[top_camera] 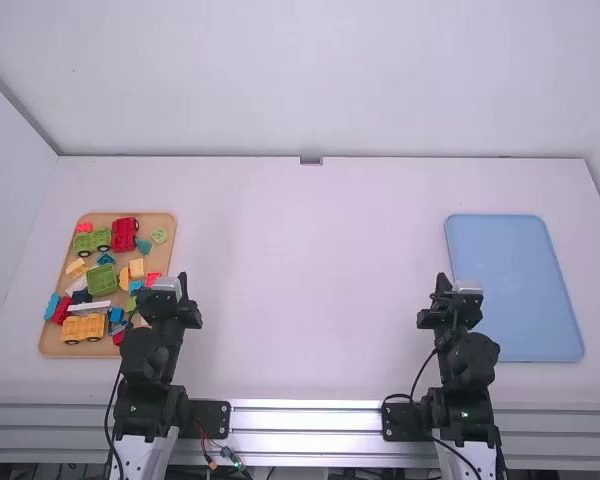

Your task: Assemble lego blocks to make yellow taxi

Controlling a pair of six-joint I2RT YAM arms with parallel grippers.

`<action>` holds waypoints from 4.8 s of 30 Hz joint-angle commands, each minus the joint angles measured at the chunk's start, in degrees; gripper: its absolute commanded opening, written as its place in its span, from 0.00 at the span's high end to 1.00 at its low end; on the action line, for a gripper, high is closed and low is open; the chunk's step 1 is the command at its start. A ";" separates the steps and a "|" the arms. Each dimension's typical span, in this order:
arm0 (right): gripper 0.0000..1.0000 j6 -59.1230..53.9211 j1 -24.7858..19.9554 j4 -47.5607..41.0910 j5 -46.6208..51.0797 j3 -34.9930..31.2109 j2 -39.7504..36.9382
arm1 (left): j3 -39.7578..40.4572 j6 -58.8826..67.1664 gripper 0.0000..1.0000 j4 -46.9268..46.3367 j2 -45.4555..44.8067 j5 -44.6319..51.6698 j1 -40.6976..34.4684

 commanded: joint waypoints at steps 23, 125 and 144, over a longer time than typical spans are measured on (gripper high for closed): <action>0.80 -0.17 -0.23 -0.08 -1.77 8.03 11.37 | 8.96 -4.94 0.80 -3.19 11.47 -3.16 0.60; 0.01 1.38 4.50 5.18 -8.94 40.54 58.84 | 49.11 -41.11 0.08 -30.05 95.56 -4.24 51.95; 0.02 1.38 6.01 5.44 -8.87 40.54 58.84 | 45.00 -44.30 0.41 -21.44 95.56 -4.28 51.91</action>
